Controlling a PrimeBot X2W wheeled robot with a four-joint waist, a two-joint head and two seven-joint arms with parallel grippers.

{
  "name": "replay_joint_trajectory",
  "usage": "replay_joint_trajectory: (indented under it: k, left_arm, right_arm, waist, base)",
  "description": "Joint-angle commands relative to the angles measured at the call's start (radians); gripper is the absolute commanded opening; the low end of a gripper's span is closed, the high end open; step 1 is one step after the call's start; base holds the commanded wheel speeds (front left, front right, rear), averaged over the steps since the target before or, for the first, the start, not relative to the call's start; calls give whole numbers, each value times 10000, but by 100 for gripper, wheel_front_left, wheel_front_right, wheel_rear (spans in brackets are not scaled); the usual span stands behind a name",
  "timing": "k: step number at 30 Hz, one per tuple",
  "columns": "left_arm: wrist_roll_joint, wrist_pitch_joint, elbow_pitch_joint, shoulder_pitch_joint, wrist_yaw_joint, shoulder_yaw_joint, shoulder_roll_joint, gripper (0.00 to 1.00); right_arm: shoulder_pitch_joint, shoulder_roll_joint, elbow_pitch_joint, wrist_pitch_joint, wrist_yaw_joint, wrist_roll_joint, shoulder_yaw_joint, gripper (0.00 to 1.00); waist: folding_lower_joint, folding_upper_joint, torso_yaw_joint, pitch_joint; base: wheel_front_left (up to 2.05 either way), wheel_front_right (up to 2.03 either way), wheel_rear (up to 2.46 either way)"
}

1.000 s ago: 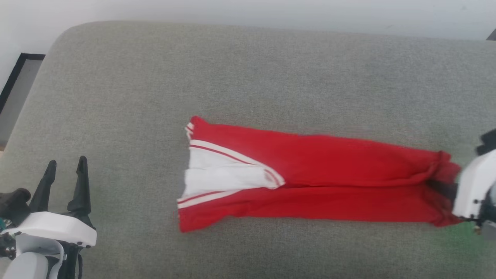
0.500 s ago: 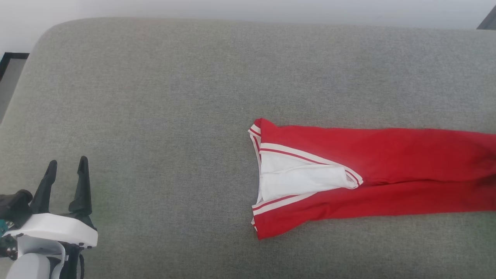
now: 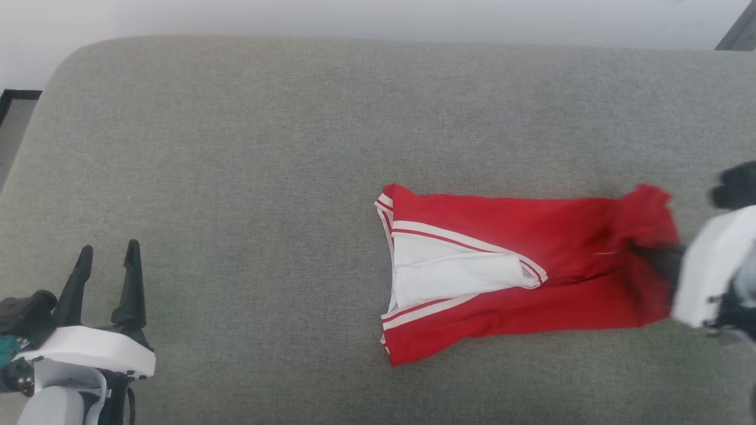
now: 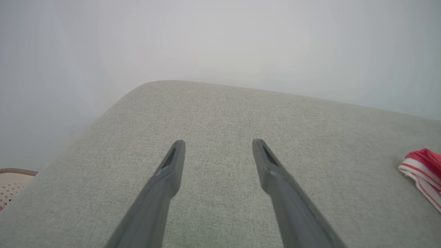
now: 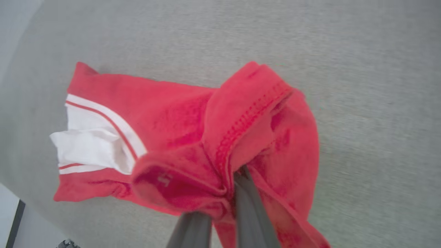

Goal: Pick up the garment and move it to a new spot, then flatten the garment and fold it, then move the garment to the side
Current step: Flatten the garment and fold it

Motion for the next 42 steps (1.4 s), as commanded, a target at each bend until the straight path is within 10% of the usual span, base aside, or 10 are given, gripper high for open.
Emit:
replay_joint_trajectory:
  k: [1, 26, 28, 29, 30, 42]
  left_arm:
    - [43, -38, 14, -159, -40, -14, -38, 100]
    - [-135, -36, 486, -1054, -60, -1067, -322, 100]
    - [-159, -36, 516, -1061, -60, -1050, -325, 100]
    - [-163, -36, 529, -1045, -58, -1052, -317, 100]
    - [-166, -38, 540, -1002, -60, -1043, -295, 100]
    - [-79, -38, 361, -359, -59, -734, -25, 100]
  right_arm:
    - [-57, 219, -246, 86, 0, 6, 335, 0]
    - [-2794, 1140, 2642, -1589, 0, 523, 5154, 0]
    - [-2965, 1136, 2890, -1878, 0, 617, 5370, 46]
    - [-3026, 1138, 3002, -1968, 0, 677, 5469, 91]
    - [-3091, 1123, 3104, -2040, 0, 750, 5591, 100]
    - [-3059, 221, 2685, -3190, 0, 1241, 5837, 100]
  waist:
    - [0, -1, 75, -24]
    - [0, -1, 1545, -79]
    - [0, -1, 1544, -110]
    - [0, -1, 1528, -134]
    - [0, -1, 1495, -177]
    - [0, -1, 689, -784]
  base:
    - [0, 0, 0]
    - [0, 0, 0]
    - [0, 0, 0]
    - [0, 0, 0]
    - [0, 0, 0]
    - [0, 0, 0]
